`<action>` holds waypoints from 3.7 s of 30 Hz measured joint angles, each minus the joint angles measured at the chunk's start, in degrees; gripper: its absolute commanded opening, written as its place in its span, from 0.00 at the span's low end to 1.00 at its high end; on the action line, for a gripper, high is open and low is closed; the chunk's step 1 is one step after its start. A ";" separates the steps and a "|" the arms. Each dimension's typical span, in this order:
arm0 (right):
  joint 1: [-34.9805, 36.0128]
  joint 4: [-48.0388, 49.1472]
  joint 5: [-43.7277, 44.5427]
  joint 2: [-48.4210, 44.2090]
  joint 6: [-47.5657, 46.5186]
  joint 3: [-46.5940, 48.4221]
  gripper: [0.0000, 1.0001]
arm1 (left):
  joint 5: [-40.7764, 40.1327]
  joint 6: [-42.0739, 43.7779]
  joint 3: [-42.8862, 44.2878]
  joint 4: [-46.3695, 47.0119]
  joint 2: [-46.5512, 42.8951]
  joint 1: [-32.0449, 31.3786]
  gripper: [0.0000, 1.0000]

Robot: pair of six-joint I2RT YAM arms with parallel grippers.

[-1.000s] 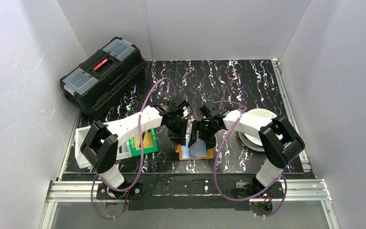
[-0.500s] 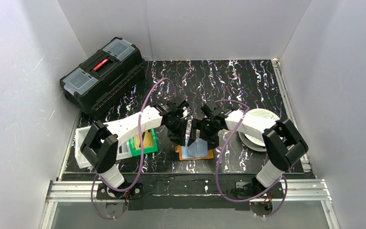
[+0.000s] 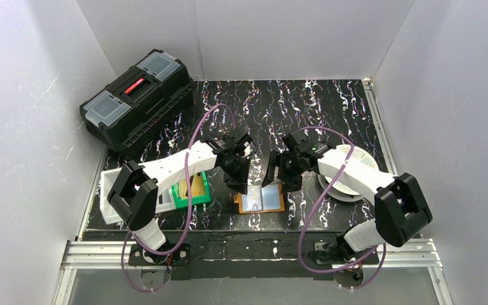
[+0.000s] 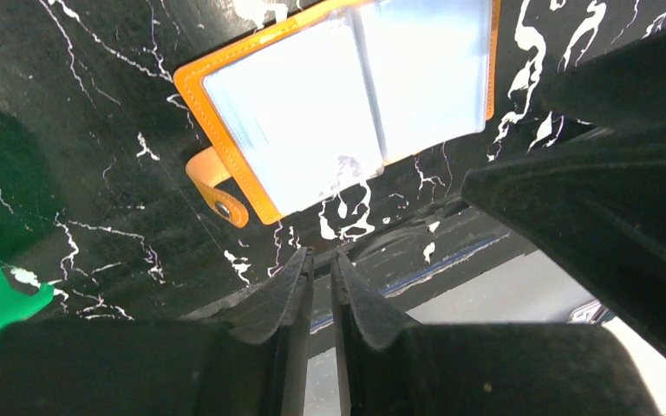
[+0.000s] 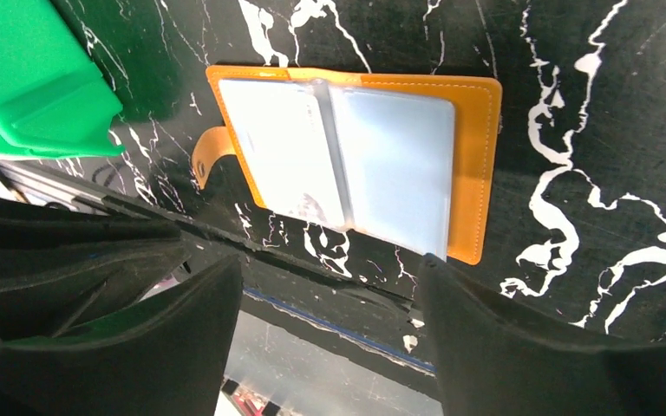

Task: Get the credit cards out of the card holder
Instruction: Remove the credit card from the card holder.

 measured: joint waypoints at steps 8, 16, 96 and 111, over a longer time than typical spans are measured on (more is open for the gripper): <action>0.02 4.79 -5.79 4.26 0.96 -1.33 0.43 | -1.01 -0.63 -0.57 3.65 4.31 0.00 0.05; 0.02 9.81 -10.38 10.47 1.81 -1.95 0.34 | -2.64 -1.25 -1.95 5.99 7.41 0.00 0.02; -6.73 29.88 -20.50 11.89 7.30 -16.79 0.04 | 5.97 -7.17 -7.76 15.30 10.12 3.96 0.00; -1.73 20.85 -12.83 8.09 1.64 -9.09 0.33 | 7.41 -5.92 -8.17 16.26 10.03 4.02 0.00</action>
